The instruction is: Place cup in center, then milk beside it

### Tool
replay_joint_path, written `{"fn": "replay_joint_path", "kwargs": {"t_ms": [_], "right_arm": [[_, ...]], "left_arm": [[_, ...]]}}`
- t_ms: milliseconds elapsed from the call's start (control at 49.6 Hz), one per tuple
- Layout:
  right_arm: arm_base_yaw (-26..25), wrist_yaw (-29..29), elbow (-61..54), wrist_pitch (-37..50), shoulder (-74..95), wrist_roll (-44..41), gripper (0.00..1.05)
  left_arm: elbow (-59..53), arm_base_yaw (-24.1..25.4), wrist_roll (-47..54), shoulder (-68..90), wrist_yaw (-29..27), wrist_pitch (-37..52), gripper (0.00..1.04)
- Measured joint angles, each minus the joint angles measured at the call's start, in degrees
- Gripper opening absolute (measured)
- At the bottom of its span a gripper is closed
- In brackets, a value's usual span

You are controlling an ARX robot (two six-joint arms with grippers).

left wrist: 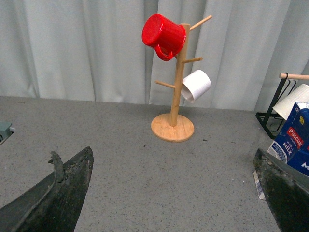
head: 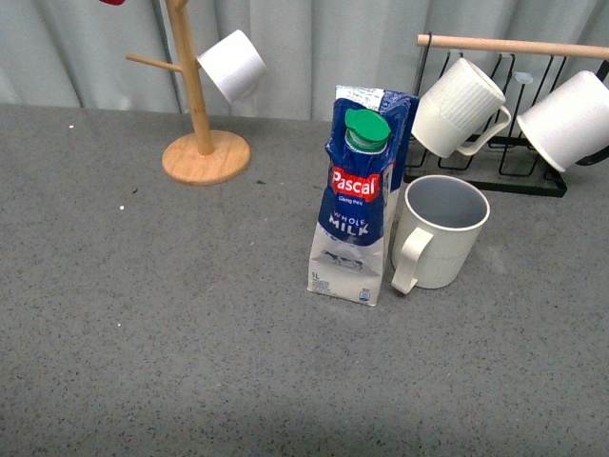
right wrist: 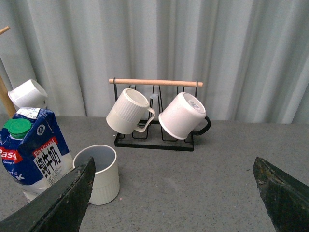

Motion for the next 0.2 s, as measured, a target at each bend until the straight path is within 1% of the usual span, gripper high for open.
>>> {"fn": "replay_joint_path", "kwargs": {"t_ms": [202], "right_arm": [[0.0,0.0,0.0,0.0,0.0,0.0,0.96]], "left_arm": [[0.0,0.0,0.0,0.0,0.0,0.0,0.98]]}}
